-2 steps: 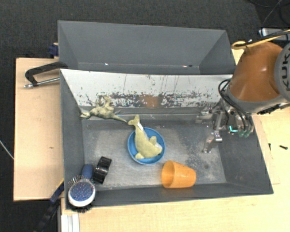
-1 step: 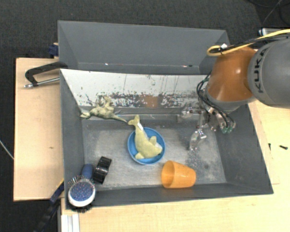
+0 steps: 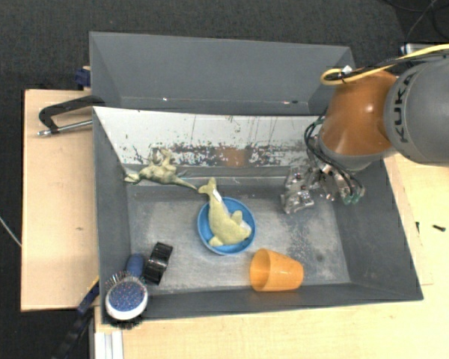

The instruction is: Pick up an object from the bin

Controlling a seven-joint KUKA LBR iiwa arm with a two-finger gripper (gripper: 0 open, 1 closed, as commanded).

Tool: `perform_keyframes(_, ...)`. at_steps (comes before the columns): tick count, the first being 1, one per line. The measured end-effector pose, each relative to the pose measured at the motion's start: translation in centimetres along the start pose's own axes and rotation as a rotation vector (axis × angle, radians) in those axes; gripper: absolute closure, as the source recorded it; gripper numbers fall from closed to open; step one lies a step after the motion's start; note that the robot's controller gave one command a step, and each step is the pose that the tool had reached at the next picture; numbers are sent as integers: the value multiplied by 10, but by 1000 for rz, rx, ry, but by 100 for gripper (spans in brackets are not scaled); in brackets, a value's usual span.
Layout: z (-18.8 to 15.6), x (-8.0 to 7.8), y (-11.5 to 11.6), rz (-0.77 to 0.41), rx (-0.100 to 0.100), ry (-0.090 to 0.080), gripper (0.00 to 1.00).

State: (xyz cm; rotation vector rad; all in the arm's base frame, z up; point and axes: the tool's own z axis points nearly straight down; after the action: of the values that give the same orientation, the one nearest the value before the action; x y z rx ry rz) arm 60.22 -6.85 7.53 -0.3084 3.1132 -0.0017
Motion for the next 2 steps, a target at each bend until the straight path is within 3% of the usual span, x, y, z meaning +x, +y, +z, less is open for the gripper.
perform_keyframes(1,-63,-7,12,-42,0,-1,100)
perform_keyframes(2,-59,-5,12,-41,-2,6,0)
